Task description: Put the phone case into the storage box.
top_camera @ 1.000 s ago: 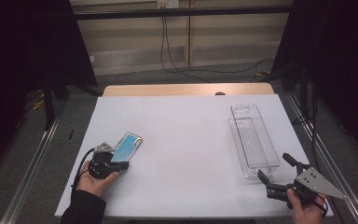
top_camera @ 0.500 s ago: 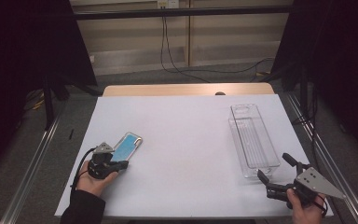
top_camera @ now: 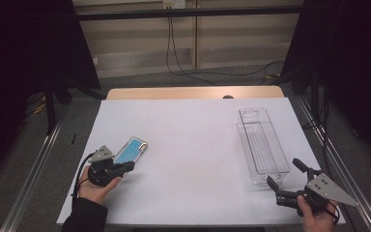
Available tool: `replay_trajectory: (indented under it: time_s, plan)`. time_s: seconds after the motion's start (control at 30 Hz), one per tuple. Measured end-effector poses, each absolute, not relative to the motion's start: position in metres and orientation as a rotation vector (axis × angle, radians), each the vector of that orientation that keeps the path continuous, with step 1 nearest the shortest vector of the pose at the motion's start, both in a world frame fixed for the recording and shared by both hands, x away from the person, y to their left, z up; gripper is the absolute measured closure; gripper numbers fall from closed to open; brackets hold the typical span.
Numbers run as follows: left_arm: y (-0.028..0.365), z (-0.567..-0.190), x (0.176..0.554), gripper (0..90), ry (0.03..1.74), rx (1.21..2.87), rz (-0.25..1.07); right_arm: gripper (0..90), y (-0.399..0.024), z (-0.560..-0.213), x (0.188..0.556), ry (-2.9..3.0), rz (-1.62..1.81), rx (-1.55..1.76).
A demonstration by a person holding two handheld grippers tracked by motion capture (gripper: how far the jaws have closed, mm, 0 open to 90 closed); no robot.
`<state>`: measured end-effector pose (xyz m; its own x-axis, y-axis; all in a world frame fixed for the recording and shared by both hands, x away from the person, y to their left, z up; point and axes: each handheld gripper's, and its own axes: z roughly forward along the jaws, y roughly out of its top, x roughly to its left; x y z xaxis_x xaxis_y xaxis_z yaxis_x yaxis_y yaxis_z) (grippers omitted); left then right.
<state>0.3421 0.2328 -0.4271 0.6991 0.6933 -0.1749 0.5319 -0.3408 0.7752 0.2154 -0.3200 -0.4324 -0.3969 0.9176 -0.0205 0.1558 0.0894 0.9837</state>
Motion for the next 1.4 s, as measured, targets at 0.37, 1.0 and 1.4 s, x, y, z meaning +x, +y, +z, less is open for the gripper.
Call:
replay_trajectory:
  time_s: [0.37, 1.0, 1.4]
  plan:
    - [0.236, -0.421, 0.337, 52.6, 0.956, 1.971, 0.29, 0.0, -0.32, -0.432, 0.215, 1.665, 1.369, 1.069]
    - [0.242, -0.41, 0.341, 5.8, 1.021, 1.899, 0.41, 0.0, -0.32, -0.432, 0.217, 1.664, 1.375, 1.074]
    - [0.252, -0.41, 0.358, 4.8, 1.099, 1.912, 0.408, 0.0, -0.319, -0.432, 0.217, 1.668, 1.374, 1.067]
